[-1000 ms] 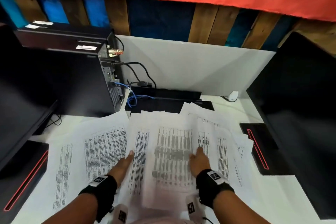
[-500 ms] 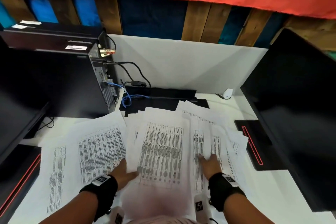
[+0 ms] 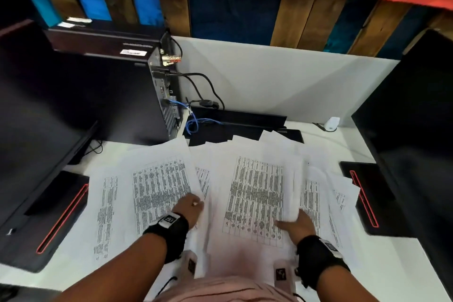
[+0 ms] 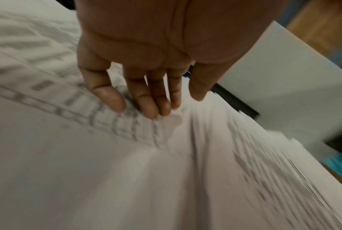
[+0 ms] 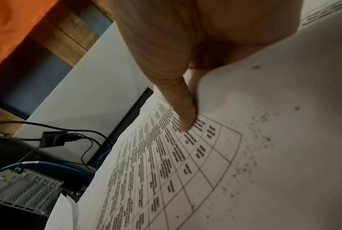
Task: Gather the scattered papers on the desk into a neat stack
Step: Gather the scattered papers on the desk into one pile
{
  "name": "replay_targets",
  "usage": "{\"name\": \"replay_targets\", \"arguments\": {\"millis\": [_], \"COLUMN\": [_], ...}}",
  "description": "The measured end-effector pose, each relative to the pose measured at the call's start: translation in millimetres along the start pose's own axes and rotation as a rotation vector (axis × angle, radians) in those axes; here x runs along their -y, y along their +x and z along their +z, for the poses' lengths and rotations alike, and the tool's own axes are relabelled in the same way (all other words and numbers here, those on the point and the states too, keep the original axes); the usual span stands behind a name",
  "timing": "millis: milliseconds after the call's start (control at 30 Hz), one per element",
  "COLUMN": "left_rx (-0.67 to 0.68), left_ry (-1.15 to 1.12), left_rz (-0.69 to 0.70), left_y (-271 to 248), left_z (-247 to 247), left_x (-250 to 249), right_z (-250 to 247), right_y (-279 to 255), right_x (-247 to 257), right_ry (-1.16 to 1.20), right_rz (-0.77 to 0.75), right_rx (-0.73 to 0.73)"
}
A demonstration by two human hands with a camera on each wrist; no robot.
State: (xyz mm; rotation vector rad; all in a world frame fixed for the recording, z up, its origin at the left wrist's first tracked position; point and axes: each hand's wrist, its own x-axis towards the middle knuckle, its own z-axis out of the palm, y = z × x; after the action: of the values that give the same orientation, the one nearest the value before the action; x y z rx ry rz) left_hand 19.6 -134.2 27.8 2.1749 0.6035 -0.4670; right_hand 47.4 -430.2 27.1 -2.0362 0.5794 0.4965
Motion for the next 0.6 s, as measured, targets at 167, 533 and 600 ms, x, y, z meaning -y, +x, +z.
{"name": "replay_targets", "arguments": {"millis": [167, 533, 600], "left_rx": [-0.36, -0.361, -0.3], "left_ry": [0.128, -0.218, -0.225], "left_rz": [-0.386, -0.453, -0.427], "left_y": [-10, -18, -19], "left_z": [-71, -77, -69], "left_x": [61, 93, 84], "right_z": [-6, -9, -9], "right_y": [2, 3, 1], "right_x": [9, 17, 19], "right_ry": [-0.072, -0.166, -0.187], "right_rz": [0.053, 0.075, 0.075], "right_rx": [0.034, 0.064, 0.071]}}
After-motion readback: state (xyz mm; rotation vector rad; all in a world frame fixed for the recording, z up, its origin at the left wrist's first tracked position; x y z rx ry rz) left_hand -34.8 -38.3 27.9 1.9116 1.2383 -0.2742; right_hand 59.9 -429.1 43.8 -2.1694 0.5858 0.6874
